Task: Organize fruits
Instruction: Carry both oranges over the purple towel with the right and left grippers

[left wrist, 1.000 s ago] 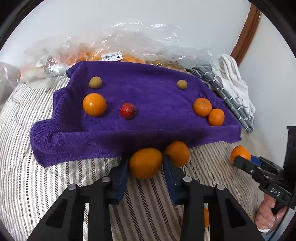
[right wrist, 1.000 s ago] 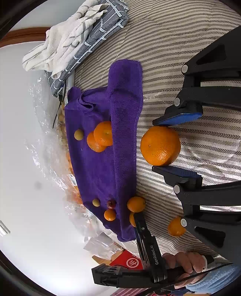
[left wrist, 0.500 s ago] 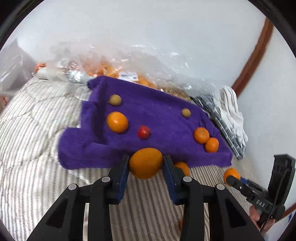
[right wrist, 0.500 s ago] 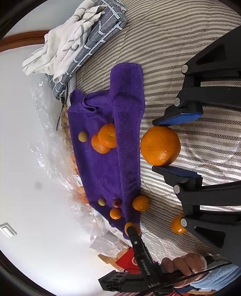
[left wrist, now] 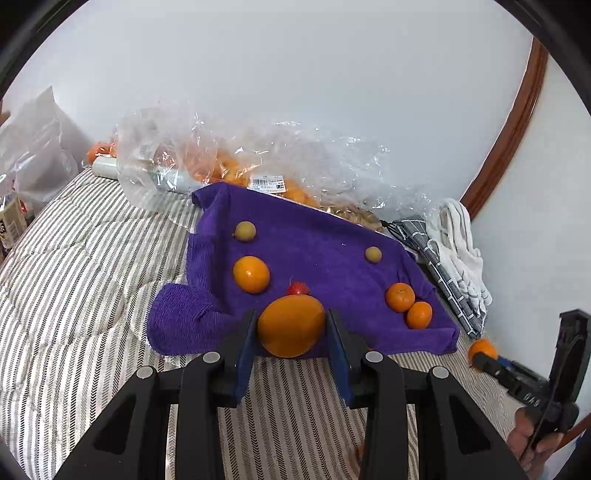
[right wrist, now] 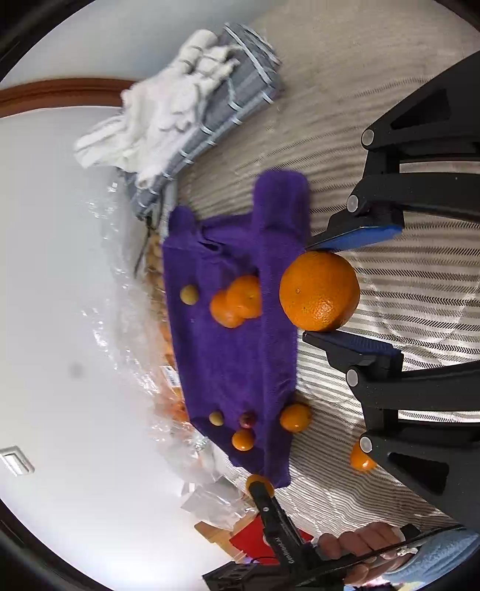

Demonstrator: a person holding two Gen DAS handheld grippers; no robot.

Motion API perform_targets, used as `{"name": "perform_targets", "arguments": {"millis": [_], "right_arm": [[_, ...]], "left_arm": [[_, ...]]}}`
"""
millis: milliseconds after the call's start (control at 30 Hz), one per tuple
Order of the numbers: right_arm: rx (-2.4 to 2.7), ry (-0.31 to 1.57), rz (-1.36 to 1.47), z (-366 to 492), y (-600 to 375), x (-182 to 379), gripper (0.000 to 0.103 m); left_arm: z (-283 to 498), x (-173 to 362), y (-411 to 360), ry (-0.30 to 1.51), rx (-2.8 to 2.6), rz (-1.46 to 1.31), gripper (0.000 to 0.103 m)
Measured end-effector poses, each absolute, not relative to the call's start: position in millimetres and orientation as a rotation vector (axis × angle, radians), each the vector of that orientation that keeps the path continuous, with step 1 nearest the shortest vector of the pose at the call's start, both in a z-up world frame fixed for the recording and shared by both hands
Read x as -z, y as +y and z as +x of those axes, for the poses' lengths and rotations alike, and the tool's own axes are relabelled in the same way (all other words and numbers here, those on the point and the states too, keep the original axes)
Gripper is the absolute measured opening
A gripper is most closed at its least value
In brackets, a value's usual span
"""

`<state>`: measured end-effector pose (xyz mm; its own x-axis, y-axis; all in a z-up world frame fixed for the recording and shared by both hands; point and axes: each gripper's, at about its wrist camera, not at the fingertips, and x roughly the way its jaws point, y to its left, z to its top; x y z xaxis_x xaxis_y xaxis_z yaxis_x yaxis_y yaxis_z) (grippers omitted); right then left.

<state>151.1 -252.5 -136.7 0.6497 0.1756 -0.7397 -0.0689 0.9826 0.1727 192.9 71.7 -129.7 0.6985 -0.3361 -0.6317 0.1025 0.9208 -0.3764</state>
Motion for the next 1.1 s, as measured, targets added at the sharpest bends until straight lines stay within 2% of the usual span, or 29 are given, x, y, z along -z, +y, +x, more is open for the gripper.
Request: {"name": "perform_targets", "arguments": {"millis": [333, 667, 900, 1100], "right_arm": [[-0.157, 0.776, 0.08, 169.2, -245.4, 85.7, 0.042], [-0.266, 0.745, 0.123, 222.4, -208.1, 80.0, 0.042], [-0.3, 0.751, 0.156, 252.4, -194.9, 95.6, 0.042], [-0.289, 0.831, 0.156, 264.2, -204.8, 132.6, 0.042]], "left_arm": [[198.6, 105.2, 79.9, 0.746, 0.202, -0.309, 0.035], [226.9, 70.9, 81.4, 0.676, 0.172, -0.282, 0.035], [255.4, 89.9, 89.8, 0.683, 0.165, -0.339, 0.035], [260.4, 124.1, 97.1, 0.751, 0.159, -0.351, 0.035]]}}
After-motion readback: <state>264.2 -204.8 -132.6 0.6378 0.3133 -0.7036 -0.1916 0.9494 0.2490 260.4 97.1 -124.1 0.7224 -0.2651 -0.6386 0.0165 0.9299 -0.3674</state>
